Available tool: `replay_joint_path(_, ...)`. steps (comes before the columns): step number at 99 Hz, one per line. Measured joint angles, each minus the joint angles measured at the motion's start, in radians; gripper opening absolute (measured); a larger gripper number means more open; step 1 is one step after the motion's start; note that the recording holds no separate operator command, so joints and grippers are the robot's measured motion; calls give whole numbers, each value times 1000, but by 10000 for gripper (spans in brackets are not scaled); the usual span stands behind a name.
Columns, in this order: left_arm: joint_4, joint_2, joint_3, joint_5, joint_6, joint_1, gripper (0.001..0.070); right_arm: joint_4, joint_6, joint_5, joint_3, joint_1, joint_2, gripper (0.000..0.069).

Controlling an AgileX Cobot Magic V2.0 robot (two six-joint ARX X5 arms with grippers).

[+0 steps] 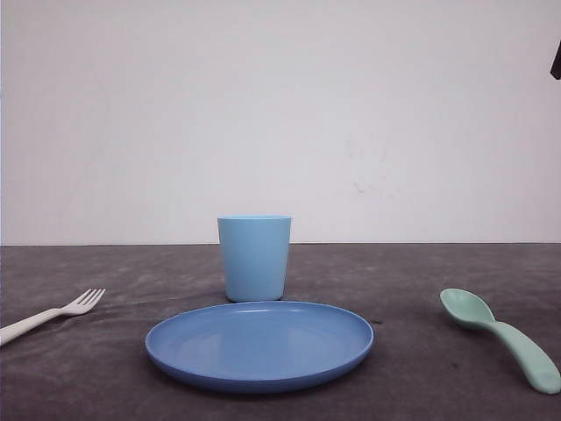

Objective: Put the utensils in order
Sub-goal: 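Lower the left gripper onto the white fork and grasp it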

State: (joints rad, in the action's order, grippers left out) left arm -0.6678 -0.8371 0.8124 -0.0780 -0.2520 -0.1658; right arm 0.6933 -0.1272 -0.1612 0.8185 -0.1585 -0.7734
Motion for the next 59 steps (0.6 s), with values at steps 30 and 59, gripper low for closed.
replay_joint_path(30,-45,-256,0,2,-1,-105,385,-1,-8,0,0,-6,0,450)
replay_joint_path(59,32,-444,0,64,1,-206,385,-1,-11,0,0,-6,0,450)
